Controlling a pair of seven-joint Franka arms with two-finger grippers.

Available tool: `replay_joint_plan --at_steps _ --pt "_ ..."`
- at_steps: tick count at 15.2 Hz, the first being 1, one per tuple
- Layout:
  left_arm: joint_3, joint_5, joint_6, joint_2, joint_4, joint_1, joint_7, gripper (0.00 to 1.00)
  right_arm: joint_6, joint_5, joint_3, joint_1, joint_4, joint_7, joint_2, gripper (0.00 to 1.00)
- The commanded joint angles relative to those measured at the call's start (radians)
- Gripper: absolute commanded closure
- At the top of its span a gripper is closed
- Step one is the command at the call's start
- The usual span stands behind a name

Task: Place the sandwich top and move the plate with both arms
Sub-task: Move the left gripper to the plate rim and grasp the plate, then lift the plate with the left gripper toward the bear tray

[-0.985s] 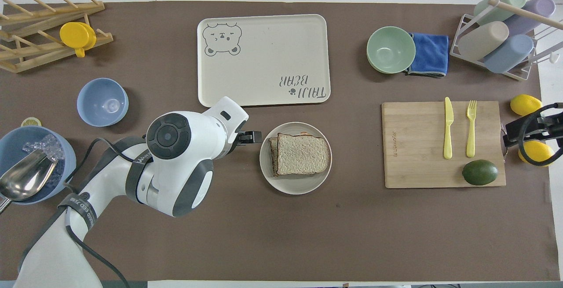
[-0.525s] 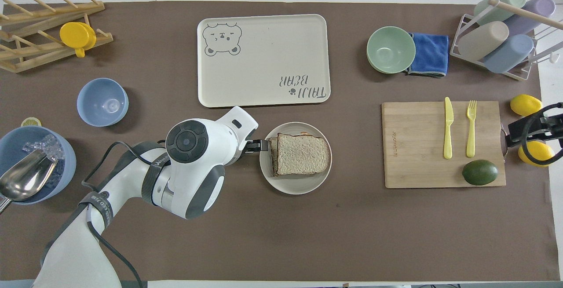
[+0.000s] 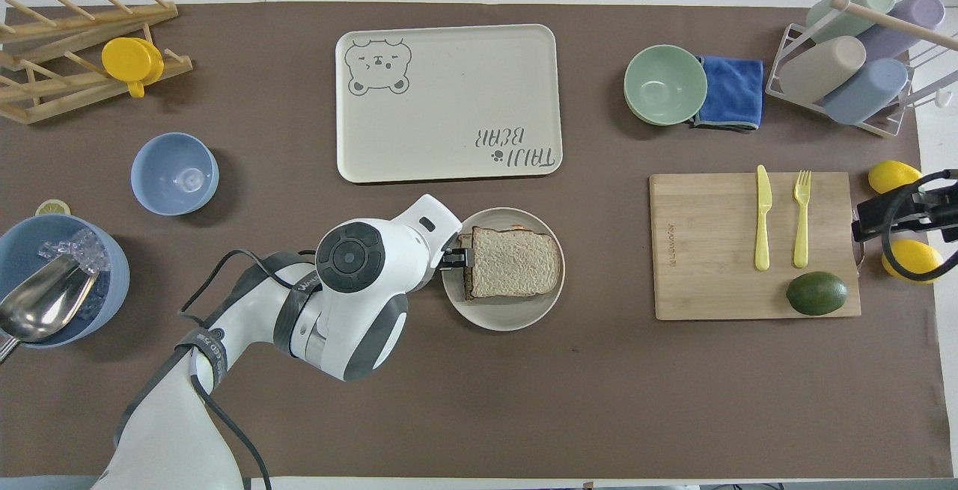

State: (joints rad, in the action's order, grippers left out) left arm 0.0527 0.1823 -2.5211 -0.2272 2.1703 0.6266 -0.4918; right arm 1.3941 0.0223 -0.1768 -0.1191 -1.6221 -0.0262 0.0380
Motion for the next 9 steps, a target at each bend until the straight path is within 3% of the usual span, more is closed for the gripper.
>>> replay_joint_plan --at_steps 1,3,6,9 --pt "-0.014 0.014 -0.027 0.005 0.013 0.021 0.013 0.11 0.008 -0.021 -0.003 -0.001 -0.013 -0.015 0.016 0.00" --pt "-0.014 0.014 -0.022 0.003 0.008 0.019 0.022 0.20 0.014 -0.024 0.008 -0.008 -0.007 -0.014 0.014 0.00" --pt "-0.013 0.014 -0.019 0.005 0.006 0.021 0.024 0.46 0.104 -0.059 0.008 -0.004 -0.019 0.015 0.014 0.00" --pt "-0.011 0.016 -0.019 0.006 0.003 0.021 0.022 0.67 0.109 -0.081 0.002 0.025 -0.025 0.009 0.016 0.00"
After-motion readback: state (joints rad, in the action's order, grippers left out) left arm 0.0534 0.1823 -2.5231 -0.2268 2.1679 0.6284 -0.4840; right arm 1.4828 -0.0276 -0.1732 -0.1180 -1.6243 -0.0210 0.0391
